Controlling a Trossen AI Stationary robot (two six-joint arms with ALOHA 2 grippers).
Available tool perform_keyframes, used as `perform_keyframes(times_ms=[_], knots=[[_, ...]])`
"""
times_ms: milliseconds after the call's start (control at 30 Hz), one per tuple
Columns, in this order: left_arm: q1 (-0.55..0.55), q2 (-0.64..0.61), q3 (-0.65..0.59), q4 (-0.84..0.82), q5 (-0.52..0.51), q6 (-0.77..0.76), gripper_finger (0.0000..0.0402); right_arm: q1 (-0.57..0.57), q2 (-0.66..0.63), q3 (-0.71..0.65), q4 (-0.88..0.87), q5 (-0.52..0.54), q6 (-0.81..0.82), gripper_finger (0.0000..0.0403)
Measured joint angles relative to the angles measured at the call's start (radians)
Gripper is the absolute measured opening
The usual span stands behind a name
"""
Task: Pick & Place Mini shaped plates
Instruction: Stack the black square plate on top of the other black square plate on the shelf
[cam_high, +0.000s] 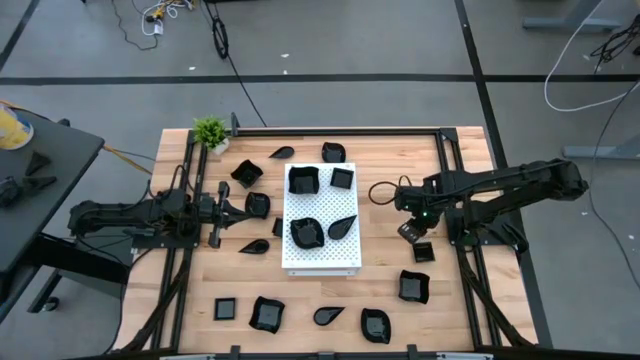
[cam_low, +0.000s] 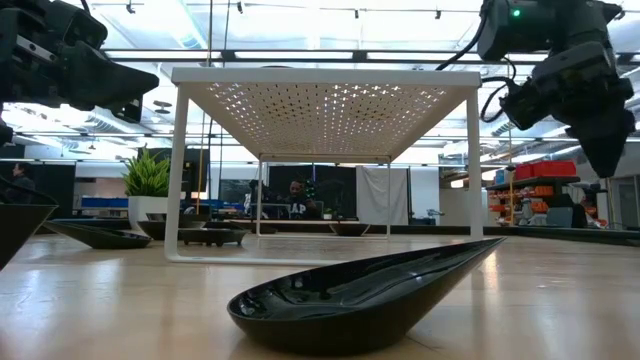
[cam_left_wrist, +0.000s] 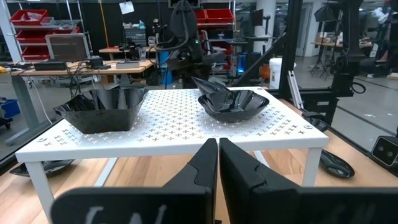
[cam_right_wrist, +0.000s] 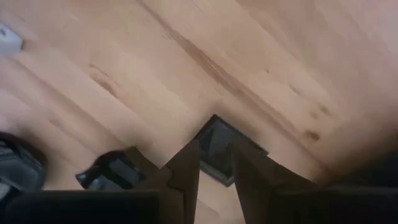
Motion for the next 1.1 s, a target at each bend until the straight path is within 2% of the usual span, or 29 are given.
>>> perform_keyframes(times_ms=[167, 400, 667, 900, 1100], knots=[[0.0, 0.0, 0.0, 0.0, 0.0, 0.0, 0.0021, 0.068, 0.0, 0.0, 0.0, 0.009, 0.104, 0.0098], [0.0, 0.0, 0.0, 0.0, 0.0, 0.0, 0.0021, 0.122, 0.0, 0.0, -0.012, 0.098, 0.296, 0.0098], [0.0, 0.0, 0.0, 0.0, 0.0, 0.0, 0.0021, 0.201, 0.001, -0.084, -0.053, 0.079, 0.401, 0.0098], [0.0, 0.0, 0.0, 0.0, 0.0, 0.0, 0.0021, 0.268, 0.0, -0.105, -0.024, 0.077, 0.479, 0.0098], [0.0, 0.0, 0.0, 0.0, 0.0, 0.0, 0.0021, 0.299, 0.001, -0.105, 0.004, 0.076, 0.456, 0.0098]])
